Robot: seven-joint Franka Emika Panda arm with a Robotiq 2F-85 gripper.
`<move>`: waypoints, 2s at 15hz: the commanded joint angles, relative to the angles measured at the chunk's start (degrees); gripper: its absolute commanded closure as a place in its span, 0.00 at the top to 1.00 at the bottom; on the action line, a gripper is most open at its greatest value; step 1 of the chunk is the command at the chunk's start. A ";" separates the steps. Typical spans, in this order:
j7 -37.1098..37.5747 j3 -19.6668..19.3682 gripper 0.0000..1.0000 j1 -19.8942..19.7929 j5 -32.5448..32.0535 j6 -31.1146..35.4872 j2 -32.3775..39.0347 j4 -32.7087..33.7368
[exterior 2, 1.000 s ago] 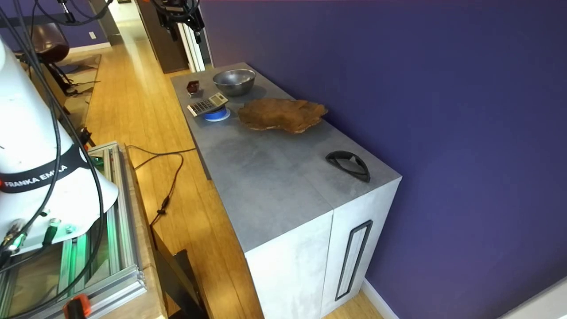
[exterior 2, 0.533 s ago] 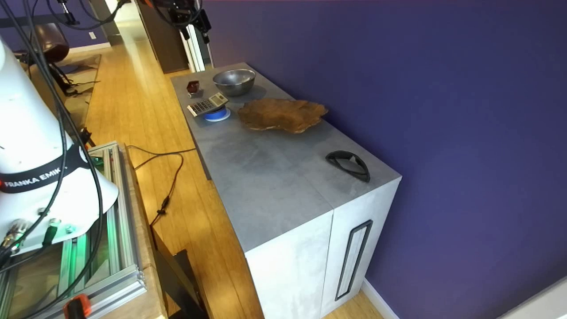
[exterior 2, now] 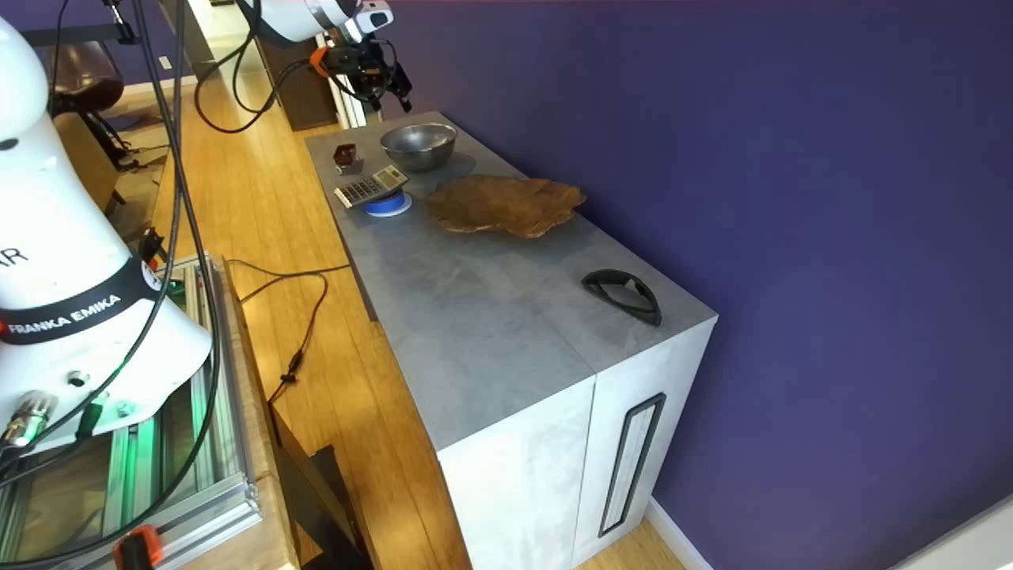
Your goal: Pick up the lightning av digital adapter and put it in the bowl
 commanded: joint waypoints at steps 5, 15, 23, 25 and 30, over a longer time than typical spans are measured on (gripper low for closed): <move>-1.78 -5.08 1.00 6.15 4.39 -1.92 7.23 8.27; -20.27 2.32 1.00 -3.56 19.62 0.30 14.44 14.18; -16.52 -6.28 0.81 2.67 17.82 6.28 19.97 19.06; -16.05 -8.58 0.77 4.41 18.35 7.64 21.09 19.80; -14.27 -13.37 0.39 8.25 19.10 7.46 24.97 22.94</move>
